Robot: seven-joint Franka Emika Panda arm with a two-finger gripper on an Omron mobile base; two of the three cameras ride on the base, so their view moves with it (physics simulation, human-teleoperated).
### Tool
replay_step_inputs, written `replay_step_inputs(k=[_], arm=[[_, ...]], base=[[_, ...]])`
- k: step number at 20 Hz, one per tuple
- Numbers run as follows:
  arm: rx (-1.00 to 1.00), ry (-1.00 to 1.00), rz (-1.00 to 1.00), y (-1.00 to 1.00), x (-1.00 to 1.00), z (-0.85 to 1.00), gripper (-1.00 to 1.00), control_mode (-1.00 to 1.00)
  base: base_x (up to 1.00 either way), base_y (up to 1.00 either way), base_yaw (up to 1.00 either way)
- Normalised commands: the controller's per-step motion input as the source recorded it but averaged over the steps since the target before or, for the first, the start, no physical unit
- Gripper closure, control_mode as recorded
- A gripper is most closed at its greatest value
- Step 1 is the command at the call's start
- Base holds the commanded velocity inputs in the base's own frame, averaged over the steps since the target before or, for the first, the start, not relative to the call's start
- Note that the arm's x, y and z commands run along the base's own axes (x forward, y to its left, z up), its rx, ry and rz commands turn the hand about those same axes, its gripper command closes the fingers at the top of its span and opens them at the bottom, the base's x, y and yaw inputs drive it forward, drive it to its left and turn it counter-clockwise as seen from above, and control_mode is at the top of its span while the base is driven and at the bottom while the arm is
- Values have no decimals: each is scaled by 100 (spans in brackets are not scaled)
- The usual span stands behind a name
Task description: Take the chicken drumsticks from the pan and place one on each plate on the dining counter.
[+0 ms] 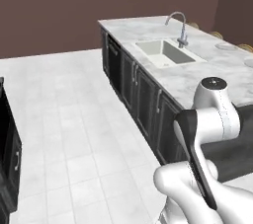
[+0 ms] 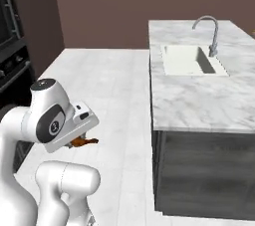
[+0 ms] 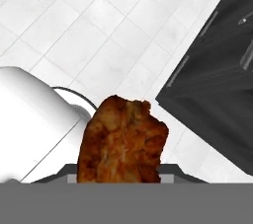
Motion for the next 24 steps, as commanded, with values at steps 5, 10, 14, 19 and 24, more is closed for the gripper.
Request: replay_step_inputs(k=[5,10,14,19,24], arm=[[0,0,0,0,0,0,100,100],[0,0,0,0,0,0,100,100],[0,0,0,0,0,0,100,100],[0,0,0,0,0,0,100,100],[0,0,0,0,0,0,100,100]], base=[[47,-100,-17],[24,-100,-10],[19,-100,-5],[28,-100,-2],[32,-100,0]])
